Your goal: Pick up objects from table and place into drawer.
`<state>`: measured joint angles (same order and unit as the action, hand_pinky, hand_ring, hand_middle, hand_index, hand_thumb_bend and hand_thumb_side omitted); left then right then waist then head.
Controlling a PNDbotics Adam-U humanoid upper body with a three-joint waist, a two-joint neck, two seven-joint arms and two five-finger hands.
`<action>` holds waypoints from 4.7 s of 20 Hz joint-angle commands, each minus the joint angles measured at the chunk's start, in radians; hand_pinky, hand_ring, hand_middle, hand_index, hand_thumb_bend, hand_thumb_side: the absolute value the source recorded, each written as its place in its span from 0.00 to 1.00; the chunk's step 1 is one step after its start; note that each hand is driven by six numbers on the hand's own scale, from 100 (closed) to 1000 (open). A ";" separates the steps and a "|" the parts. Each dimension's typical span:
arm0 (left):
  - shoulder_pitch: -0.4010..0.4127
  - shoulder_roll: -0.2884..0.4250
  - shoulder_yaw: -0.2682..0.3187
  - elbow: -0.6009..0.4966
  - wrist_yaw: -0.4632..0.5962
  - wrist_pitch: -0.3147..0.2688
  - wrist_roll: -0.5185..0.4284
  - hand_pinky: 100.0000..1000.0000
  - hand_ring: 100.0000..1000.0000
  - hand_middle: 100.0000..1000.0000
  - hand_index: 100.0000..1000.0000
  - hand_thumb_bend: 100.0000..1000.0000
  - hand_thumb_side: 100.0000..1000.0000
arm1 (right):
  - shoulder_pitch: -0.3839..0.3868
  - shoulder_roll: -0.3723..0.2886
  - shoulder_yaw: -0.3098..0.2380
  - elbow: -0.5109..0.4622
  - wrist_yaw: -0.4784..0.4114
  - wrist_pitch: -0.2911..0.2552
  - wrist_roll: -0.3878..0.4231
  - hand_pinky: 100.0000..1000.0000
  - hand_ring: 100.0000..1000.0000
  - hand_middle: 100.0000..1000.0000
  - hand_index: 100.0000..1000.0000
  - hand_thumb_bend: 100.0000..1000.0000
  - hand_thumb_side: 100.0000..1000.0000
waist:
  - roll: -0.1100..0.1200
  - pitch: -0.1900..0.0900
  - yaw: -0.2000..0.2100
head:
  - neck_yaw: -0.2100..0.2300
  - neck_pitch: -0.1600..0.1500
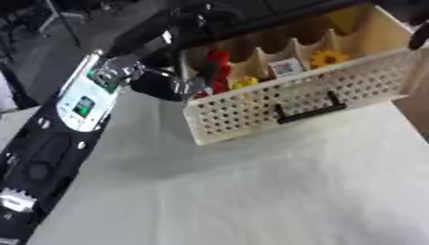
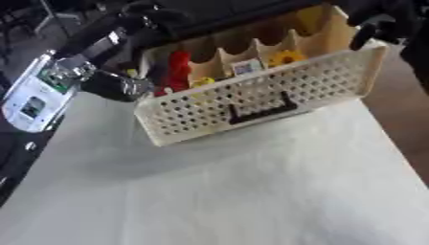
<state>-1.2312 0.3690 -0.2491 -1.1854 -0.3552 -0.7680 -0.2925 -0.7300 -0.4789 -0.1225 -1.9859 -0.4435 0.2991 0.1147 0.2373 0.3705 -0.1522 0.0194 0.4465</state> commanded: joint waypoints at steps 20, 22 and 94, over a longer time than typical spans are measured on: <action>0.372 0.312 0.131 -0.805 0.793 0.282 0.297 0.47 0.66 0.64 0.79 0.00 0.54 | -0.073 -0.188 0.060 -0.014 0.020 -0.261 0.059 0.51 0.63 0.22 0.52 0.00 1.00 | -0.085 -0.085 0.039 | -0.030 0.102; 0.441 0.305 0.146 -0.812 0.869 0.289 0.261 0.48 0.65 0.63 0.78 0.00 0.56 | -0.079 -0.220 0.081 -0.014 0.041 -0.306 0.097 0.55 0.66 0.26 0.54 0.00 1.00 | -0.109 -0.100 0.043 | -0.030 0.114; 1.026 -0.084 0.207 -0.815 0.865 0.467 -0.251 0.40 0.56 0.56 0.68 0.00 0.72 | -0.030 -0.339 0.581 0.586 0.416 -0.525 0.792 0.63 0.89 0.66 0.83 0.00 1.00 | -0.291 -0.184 0.162 | -0.102 0.208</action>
<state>-0.1951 0.2801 -0.0411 -1.9831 0.5128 -0.2991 -0.5412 -0.7385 -0.8008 0.4804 -1.4026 -0.0337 -0.2146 0.9031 -0.0571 0.1990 0.0083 -0.0782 0.6652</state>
